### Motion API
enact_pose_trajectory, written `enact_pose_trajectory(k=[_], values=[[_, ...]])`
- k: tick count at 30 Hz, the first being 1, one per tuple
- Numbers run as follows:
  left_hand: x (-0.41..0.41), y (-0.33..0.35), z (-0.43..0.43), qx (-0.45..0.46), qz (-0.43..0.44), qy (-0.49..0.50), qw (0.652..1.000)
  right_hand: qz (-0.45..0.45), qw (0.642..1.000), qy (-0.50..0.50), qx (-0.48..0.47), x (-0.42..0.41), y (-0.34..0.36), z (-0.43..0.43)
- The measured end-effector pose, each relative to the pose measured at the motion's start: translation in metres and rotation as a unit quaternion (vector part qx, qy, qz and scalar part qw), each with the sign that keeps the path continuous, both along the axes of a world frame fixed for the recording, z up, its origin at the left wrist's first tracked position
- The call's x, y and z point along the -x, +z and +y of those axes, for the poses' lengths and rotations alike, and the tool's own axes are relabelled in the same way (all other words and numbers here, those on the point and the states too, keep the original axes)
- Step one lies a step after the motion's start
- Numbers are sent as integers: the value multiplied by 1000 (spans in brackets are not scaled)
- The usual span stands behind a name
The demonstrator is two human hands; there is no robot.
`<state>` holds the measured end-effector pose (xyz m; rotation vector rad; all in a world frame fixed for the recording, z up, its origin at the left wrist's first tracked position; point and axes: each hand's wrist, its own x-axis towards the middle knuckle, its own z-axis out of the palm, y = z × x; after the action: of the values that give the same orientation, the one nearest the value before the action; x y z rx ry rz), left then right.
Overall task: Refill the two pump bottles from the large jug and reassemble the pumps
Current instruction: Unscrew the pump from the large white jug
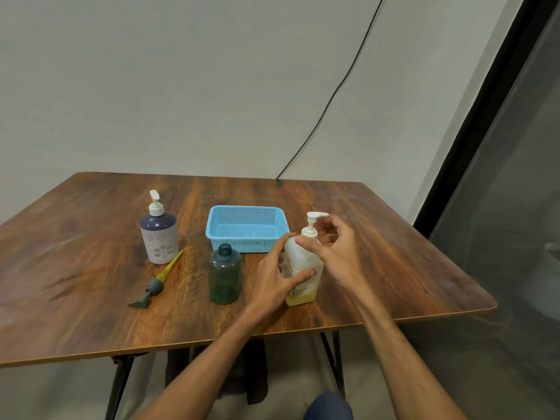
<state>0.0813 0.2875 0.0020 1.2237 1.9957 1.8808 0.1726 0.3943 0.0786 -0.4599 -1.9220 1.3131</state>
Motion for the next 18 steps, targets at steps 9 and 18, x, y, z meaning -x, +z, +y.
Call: enact_pose_trajectory(k=[9, 18], values=[[-1, 3, -1, -7, 5, 0, 1000, 9, 999, 28, 23, -3, -5, 13], [-1, 1, 0, -3, 9, 1, 1000, 8, 997, -50, -54, 8, -11, 2]])
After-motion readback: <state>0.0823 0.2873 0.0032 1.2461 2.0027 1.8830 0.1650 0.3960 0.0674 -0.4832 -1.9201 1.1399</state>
